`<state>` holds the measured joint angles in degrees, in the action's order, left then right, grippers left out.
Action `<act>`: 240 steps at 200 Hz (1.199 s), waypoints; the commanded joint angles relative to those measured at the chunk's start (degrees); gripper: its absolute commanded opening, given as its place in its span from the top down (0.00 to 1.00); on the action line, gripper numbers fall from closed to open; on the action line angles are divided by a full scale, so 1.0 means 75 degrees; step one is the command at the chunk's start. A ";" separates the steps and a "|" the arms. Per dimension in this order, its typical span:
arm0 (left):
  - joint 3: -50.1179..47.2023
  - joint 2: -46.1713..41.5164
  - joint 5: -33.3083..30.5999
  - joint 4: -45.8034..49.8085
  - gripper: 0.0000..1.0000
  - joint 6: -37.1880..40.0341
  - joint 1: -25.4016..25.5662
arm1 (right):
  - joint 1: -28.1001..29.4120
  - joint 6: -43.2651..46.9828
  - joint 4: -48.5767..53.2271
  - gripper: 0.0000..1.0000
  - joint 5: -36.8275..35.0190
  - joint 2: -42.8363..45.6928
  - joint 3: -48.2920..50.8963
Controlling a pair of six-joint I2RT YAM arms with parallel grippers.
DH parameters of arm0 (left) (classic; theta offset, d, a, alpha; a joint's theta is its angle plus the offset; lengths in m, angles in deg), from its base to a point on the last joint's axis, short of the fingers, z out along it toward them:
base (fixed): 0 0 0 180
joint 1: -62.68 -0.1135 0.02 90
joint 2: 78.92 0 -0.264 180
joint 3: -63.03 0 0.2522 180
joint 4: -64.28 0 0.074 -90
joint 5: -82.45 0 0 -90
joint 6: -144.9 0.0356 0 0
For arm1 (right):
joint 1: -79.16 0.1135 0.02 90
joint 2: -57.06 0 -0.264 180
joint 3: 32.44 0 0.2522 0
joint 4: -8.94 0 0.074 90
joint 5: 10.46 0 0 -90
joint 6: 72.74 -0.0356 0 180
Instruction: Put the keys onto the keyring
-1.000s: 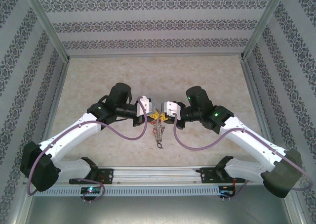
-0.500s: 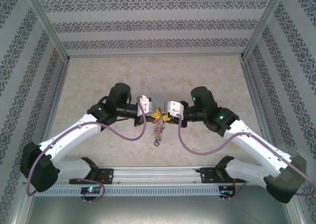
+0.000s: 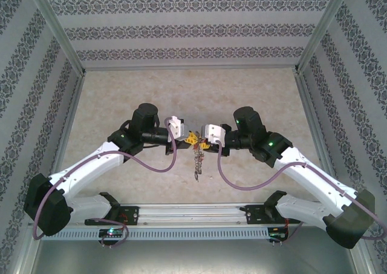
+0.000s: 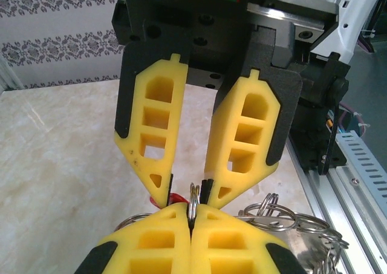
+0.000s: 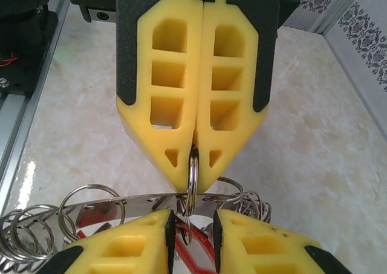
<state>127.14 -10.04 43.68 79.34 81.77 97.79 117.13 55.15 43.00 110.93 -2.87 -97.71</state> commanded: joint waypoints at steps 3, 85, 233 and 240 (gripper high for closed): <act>0.0002 -0.0242 0.0389 -0.0686 1.00 -0.0117 -0.0088 | -0.0100 -0.0028 -0.0230 0.77 -0.0064 0.0152 0.0173; -0.0057 -0.0332 0.0392 -0.0927 1.00 -0.0198 -0.0111 | -0.0224 0.0036 -0.0331 0.77 0.0064 0.0792 0.0215; -0.0315 -0.0255 0.0688 -0.1766 1.00 -0.0649 -0.0111 | -0.0177 -0.0319 -0.0926 1.00 0.0864 0.0093 0.0045; -0.0303 -0.0233 0.0704 -0.1778 1.00 -0.0673 -0.0111 | -0.0165 -0.0352 -0.0940 1.00 0.0892 0.0046 0.0037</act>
<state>125.15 -10.80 46.19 72.63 78.45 97.24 115.63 54.25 39.22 113.71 -1.38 -95.98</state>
